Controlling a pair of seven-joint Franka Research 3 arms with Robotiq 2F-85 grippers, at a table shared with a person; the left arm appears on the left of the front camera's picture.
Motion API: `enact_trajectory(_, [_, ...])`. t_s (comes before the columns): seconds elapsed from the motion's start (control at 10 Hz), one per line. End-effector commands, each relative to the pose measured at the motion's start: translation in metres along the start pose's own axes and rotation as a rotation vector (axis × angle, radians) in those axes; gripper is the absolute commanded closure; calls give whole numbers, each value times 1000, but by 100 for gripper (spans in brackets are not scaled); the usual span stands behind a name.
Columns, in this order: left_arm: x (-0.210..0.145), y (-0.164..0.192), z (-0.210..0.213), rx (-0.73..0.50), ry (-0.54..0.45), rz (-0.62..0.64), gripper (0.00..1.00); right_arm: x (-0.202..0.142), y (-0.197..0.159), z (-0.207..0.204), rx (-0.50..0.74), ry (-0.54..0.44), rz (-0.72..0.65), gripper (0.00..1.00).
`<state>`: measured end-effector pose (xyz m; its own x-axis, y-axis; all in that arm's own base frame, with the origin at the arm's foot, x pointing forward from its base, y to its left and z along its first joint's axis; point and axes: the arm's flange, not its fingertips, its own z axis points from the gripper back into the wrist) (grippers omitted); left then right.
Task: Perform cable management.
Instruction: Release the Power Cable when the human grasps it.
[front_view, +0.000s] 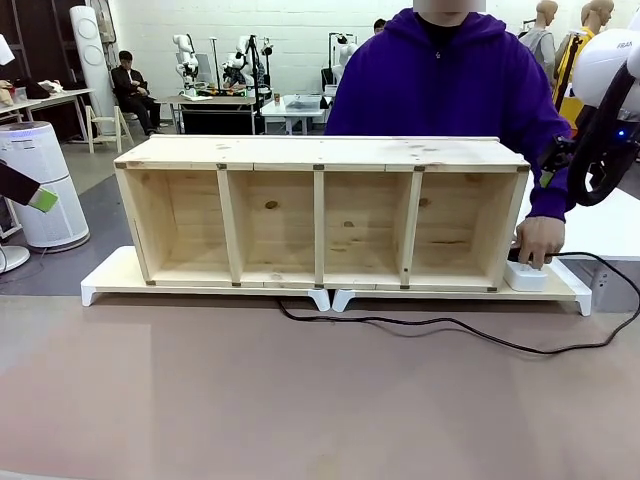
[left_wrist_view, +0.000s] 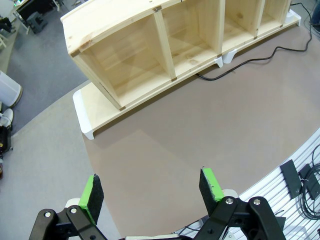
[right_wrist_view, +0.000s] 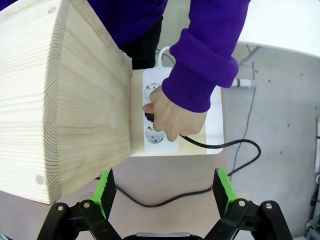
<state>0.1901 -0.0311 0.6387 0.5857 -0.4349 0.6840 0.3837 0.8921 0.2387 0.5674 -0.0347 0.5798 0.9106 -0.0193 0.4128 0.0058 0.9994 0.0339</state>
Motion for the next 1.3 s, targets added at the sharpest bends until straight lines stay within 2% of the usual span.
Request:
enact_trajectory(0.0, [1,1,-1,6,-3,7,0,0,0,-1,0,4,-3,0])
enact_trajectory(1.2, [1,1,-1,6,-3,7,0,0,0,-1,0,4,-3,0])
